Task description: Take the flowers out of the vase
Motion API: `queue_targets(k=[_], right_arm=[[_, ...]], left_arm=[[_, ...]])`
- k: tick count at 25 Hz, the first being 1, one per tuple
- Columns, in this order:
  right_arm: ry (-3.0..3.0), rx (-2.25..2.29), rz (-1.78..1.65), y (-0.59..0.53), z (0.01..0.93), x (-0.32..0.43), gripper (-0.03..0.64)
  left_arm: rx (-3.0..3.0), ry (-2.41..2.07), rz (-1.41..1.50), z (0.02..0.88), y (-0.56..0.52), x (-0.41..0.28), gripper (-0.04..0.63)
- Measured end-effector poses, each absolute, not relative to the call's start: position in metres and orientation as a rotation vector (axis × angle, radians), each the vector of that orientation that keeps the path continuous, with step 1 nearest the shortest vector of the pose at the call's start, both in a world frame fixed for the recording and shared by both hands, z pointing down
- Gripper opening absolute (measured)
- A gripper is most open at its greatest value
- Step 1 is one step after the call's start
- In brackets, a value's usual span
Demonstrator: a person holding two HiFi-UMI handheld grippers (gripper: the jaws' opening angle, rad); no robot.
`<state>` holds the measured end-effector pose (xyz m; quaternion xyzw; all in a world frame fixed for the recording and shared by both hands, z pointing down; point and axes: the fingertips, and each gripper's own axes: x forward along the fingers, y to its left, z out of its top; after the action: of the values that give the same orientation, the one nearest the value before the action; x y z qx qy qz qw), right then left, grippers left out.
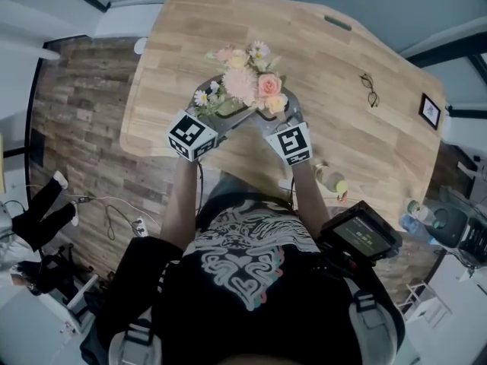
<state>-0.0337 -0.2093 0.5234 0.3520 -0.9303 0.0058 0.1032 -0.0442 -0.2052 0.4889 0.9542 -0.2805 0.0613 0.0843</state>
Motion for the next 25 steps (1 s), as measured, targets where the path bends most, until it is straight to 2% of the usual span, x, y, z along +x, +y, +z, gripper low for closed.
queue_targets(k=[20,21,23,24,25], right_arm=[[-2.741,1.064,0.047,-0.210,0.525,-0.037,0.279],[-2.741,1.066,0.049,-0.210,0.525,-0.037,0.279],[-2.739,1.070,0.049,-0.210,0.525,-0.037,0.279],[-2.739,1.071,0.047,-0.211,0.525,-0.036,0.278],[-2.738,1.071,0.046,-0.211,0.525,-0.036,0.278]], left_arm=[[2.892,-0.882,0.099,0.472,-0.220,-0.038,0.347],[2.895,-0.903,0.099,0.471,-0.220,-0.039,0.322],[2.898,-0.934,0.110,0.470,-0.221,-0.039,0.203],[2.900,-0.943,0.116,0.470,-0.221,-0.038,0.123],[2.902,-0.949,0.122,0.470,-0.220,-0.037,0.106]])
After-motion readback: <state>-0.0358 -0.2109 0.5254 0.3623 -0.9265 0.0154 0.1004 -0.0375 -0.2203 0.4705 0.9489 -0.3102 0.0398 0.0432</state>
